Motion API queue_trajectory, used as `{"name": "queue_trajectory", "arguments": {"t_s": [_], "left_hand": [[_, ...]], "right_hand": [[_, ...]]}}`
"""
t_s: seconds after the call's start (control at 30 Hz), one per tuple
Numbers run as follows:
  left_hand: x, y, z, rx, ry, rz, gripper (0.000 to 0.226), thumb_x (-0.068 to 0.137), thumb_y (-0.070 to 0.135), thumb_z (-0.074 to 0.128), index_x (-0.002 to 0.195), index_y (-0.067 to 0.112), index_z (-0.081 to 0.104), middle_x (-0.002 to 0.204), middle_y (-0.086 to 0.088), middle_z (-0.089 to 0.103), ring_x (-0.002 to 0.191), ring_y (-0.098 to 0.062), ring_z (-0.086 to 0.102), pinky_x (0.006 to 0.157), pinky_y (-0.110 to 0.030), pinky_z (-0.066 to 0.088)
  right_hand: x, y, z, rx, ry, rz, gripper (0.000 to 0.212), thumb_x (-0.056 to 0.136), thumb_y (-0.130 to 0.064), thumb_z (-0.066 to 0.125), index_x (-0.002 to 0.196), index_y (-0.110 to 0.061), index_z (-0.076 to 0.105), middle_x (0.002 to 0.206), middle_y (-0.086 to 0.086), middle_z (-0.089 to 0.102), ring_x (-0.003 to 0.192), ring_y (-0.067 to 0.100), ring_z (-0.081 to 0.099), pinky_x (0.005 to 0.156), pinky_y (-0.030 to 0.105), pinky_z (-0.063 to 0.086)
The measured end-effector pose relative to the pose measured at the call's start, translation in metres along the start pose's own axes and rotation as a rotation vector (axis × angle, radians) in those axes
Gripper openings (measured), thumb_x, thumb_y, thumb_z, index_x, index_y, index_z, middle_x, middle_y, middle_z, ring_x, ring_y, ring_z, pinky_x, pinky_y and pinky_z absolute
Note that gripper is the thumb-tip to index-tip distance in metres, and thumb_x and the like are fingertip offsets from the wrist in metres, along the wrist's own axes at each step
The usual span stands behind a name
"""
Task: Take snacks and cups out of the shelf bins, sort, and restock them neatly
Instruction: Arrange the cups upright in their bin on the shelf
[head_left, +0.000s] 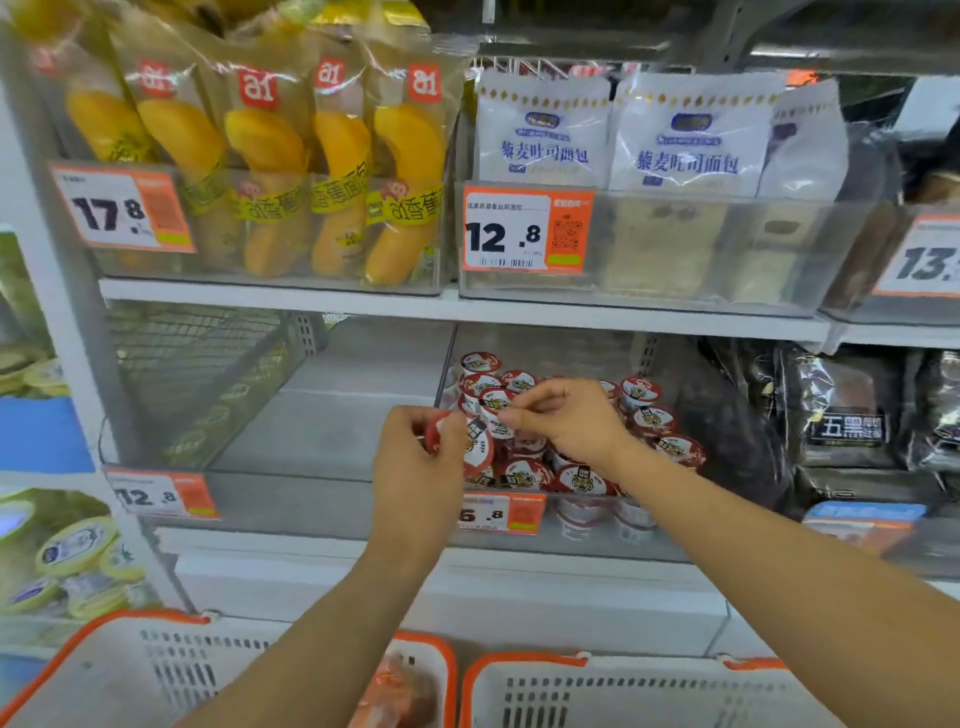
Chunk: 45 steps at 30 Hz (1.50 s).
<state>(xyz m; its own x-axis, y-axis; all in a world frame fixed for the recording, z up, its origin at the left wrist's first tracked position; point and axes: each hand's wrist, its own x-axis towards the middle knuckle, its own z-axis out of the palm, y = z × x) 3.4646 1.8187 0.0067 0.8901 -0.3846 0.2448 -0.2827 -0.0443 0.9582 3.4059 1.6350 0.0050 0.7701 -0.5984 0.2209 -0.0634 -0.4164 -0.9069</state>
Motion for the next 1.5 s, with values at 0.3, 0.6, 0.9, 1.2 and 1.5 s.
{"name": "queue_trajectory", "arguments": {"t_s": [0.3,0.6,0.9,1.2,1.5], "left_hand": [[0.024,-0.025,0.015,0.327,0.098,0.246,0.019,0.084,0.036,0.077,0.092,0.019,0.079,0.107,0.007,0.05,0.107,-0.014,0.048,0.092,-0.028,0.042],[0.025,-0.038,0.017,0.427,-0.098,0.163,0.072,0.094,0.024,0.064,0.155,0.023,0.025,0.137,-0.009,0.049,0.115,-0.026,0.058,0.091,-0.041,0.05],[0.015,-0.048,-0.018,0.952,-0.301,0.334,0.039,0.101,0.055,0.032,0.106,0.018,0.043,0.101,-0.005,0.068,0.095,-0.026,0.064,0.102,-0.037,0.038],[0.022,-0.064,-0.029,0.936,-0.368,0.435,0.052,0.091,0.062,0.051,0.123,0.021,0.045,0.113,0.004,0.064,0.105,-0.017,0.06,0.096,-0.03,0.035],[0.019,-0.065,-0.026,0.905,-0.309,0.448,0.046,0.092,0.058,0.051,0.118,0.021,0.043,0.112,0.005,0.064,0.104,-0.017,0.06,0.097,-0.029,0.034]], "right_hand": [[0.005,0.013,0.013,-0.192,0.027,0.009,0.019,0.099,-0.025,0.063,0.109,-0.015,0.075,0.103,-0.008,0.072,0.093,0.008,0.066,0.088,0.025,0.053],[-0.015,-0.003,0.021,-0.328,-0.296,-0.088,0.036,0.086,-0.024,0.078,0.121,-0.024,0.07,0.117,-0.004,0.068,0.102,0.01,0.065,0.095,0.035,0.054],[-0.005,-0.016,0.016,-0.556,-0.347,-0.12,0.041,0.085,-0.04,0.078,0.12,-0.021,0.07,0.104,-0.016,0.064,0.084,-0.012,0.057,0.073,0.006,0.041],[0.006,-0.011,0.037,-0.703,-0.445,-0.152,0.048,0.103,-0.036,0.053,0.149,-0.024,0.047,0.159,-0.004,0.035,0.146,0.014,0.031,0.111,0.016,0.017],[0.006,-0.006,0.04,-0.602,-0.427,-0.076,0.054,0.1,-0.034,0.059,0.151,-0.028,0.042,0.157,-0.008,0.04,0.142,0.011,0.038,0.119,0.031,0.031]]}}
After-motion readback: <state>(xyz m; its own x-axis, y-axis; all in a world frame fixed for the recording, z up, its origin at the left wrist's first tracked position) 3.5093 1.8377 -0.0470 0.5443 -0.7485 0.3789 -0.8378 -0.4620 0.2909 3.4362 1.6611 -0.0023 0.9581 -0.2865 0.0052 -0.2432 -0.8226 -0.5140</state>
